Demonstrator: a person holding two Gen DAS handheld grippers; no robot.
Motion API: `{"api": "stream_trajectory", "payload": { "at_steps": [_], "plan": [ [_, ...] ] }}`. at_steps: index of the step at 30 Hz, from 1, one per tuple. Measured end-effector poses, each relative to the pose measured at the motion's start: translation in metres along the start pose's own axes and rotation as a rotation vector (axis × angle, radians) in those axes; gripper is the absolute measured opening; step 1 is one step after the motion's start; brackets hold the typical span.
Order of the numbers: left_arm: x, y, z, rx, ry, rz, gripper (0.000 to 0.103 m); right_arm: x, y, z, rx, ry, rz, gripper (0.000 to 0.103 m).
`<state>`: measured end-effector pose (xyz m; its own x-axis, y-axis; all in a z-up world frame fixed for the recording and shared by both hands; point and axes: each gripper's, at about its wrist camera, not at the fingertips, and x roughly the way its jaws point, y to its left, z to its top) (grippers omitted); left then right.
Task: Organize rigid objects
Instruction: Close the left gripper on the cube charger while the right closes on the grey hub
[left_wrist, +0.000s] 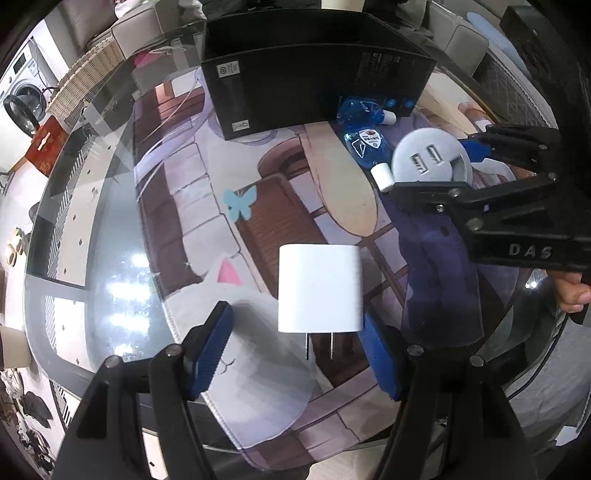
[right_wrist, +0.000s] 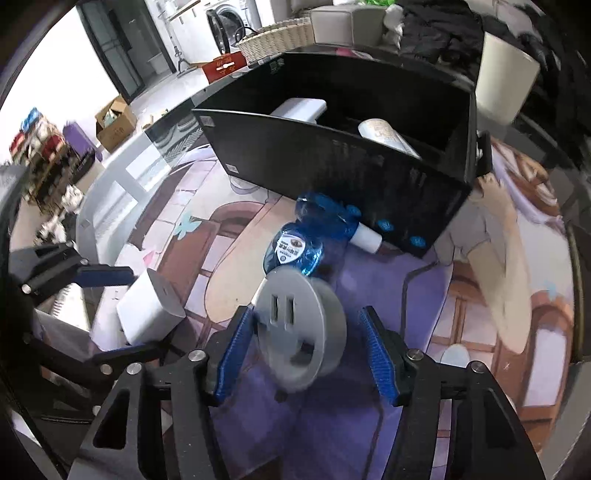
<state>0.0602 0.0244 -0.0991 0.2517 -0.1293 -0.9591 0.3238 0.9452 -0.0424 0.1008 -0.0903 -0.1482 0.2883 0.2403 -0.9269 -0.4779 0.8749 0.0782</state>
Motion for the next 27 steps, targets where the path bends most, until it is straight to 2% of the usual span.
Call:
{"api": "stream_trajectory", "payload": {
  "at_steps": [2,8,10,11,17,23,27],
  "plan": [
    [0.002,0.005,-0.001,-0.001,0.0,0.0,0.069,0.001,0.002,0.001,-0.007,0.001,-0.02,0.056],
    [0.004,-0.003,-0.001,0.01,0.002,0.01,0.066,-0.001,-0.002,-0.005,-0.015,0.018,-0.028,0.056],
    [0.003,-0.007,-0.001,0.017,-0.009,0.012,0.055,-0.003,-0.004,-0.008,-0.018,0.018,-0.024,0.056],
    [0.001,-0.011,-0.001,0.02,-0.019,0.007,0.041,-0.004,-0.006,-0.011,-0.013,0.019,-0.023,0.056],
    [0.0,-0.025,0.005,0.033,-0.038,0.016,0.041,-0.014,-0.021,-0.022,0.034,-0.002,-0.006,0.056],
    [0.002,-0.032,0.012,0.028,-0.031,-0.007,0.041,-0.03,-0.044,-0.03,0.11,-0.029,0.01,0.057],
    [0.003,-0.036,0.012,0.037,-0.029,-0.009,0.041,-0.031,-0.051,-0.035,0.128,-0.016,0.013,0.057]
  ]
}}
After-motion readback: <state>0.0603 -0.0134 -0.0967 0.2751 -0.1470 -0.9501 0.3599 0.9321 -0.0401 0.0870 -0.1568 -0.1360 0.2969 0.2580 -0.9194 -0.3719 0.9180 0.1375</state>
